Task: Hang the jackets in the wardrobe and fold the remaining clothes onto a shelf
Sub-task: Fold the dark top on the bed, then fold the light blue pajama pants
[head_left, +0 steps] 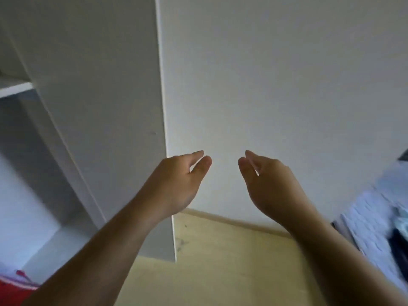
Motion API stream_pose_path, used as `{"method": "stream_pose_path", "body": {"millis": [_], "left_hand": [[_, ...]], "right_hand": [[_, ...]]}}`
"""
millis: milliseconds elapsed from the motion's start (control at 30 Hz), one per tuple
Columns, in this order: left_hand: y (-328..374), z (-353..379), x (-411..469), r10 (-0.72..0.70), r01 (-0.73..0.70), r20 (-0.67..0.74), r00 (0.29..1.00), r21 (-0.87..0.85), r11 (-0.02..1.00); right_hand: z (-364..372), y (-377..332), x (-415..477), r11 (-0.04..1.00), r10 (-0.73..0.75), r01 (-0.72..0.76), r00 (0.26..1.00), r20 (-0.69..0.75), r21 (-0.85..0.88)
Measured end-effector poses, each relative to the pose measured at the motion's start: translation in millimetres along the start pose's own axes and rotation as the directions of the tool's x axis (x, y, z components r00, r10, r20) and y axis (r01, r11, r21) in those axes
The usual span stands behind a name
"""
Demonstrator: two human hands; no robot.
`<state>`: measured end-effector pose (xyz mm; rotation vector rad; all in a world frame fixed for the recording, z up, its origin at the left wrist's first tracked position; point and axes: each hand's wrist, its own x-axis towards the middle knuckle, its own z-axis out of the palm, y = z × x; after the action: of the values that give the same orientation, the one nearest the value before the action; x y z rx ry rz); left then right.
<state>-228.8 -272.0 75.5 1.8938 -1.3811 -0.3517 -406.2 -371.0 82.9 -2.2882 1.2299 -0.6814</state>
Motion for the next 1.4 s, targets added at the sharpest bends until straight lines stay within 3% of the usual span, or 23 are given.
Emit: {"method": "stream_pose_path", "body": {"millis": [100,267,467,600,800,967,1033,1167,1400], "left_hand": [[37.5,79.8,15.4,0.064,-0.056,0.168,0.984,-0.048,0.997],[108.3,210.4,42.2,0.174,-0.143,0.388,0.905,-0.108,0.984],[192.2,370.6,71.8,0.324,-0.254,0.540,0.777,-0.202,0.946],[244.2,479.6,88.3,0.355,-0.273,0.678,0.644,-0.230,0.934],[334.8,610.2,92.1,0.394,-0.262,0.820,0.416,-0.307,0.915],[398.8,698.2,79.1,0.436,-0.295,0.842,0.318,-0.349,0.890],[418.2,732.4,73.0,0.440,-0.324,0.845,0.305,-0.343,0.882],[450.7,787.2,62.3,0.402,-0.274,0.849,0.343,-0.318,0.907],[504.9,870.7,58.3,0.312,-0.251,0.872,0.376,-0.229,0.941]], "right_hand": [[-34.3,80.3,-28.8,0.980,0.199,-0.199,0.978,-0.066,0.009],[-89.2,200.4,-72.9,0.886,0.463,-0.458,0.877,-0.126,0.069],[-147.0,327.7,-102.1,0.761,0.636,-0.646,0.720,-0.278,0.066],[-183.3,412.8,-117.0,0.600,0.787,-0.790,0.555,-0.270,0.125],[-239.5,513.0,-151.8,0.451,0.875,-0.869,0.383,-0.296,0.206],[-280.4,590.3,-183.8,0.364,0.913,-0.892,0.286,-0.292,0.266],[-296.3,621.5,-196.2,0.360,0.910,-0.892,0.269,-0.317,0.275],[-331.6,676.8,-218.0,0.355,0.915,-0.884,0.260,-0.309,0.305],[-378.4,773.0,-233.7,0.289,0.950,-0.890,0.220,-0.221,0.354]]}}
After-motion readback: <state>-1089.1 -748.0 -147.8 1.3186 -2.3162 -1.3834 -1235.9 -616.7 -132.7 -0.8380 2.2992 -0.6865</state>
